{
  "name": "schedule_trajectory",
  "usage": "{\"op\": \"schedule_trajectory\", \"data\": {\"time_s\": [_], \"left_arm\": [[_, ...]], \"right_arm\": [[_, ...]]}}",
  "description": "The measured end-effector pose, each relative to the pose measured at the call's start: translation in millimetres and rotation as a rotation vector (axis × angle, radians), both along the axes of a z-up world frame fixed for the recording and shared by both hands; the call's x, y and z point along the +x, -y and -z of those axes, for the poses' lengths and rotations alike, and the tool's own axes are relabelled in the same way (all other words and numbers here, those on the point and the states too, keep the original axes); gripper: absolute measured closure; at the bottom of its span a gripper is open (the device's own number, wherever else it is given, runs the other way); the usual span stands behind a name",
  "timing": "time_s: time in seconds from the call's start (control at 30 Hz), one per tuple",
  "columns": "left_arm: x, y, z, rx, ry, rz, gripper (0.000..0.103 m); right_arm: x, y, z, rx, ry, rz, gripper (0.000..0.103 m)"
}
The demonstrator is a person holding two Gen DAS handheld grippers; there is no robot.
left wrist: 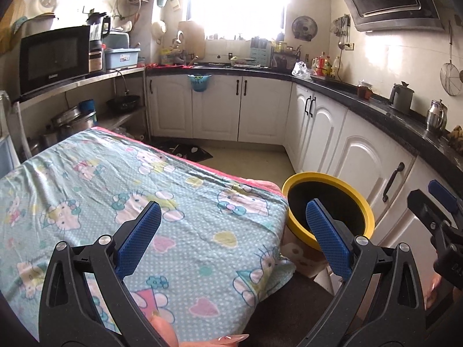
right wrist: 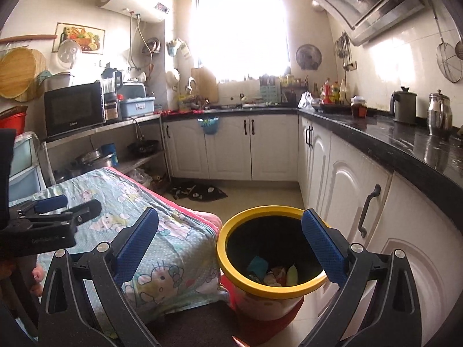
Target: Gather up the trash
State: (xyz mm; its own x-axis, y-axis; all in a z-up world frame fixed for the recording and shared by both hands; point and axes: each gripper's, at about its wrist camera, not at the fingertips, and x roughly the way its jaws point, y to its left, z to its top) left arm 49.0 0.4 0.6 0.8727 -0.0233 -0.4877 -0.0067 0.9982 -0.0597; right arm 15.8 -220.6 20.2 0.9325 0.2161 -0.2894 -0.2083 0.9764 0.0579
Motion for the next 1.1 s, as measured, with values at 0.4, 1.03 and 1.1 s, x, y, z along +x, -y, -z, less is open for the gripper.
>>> {"op": "schedule_trajectory", "data": {"time_s": [0.4, 1.03, 1.1], "left_arm": [[-19, -2, 5, -0.051, 0.039, -0.011, 0.011], [-22, 2, 4, -0.039, 0.046, -0.015, 0.011], [-22, 1, 4, -0.036, 0.047, -0.016, 0.011]], "right_arm": [[-18, -12, 10, -0.042, 0.048, 0.0, 0.006], [-20, -12, 11, -0.032, 0.041, 0.012, 0.006], [-20, -12, 12, -0.03, 0.04, 0.014, 0.006]]}}
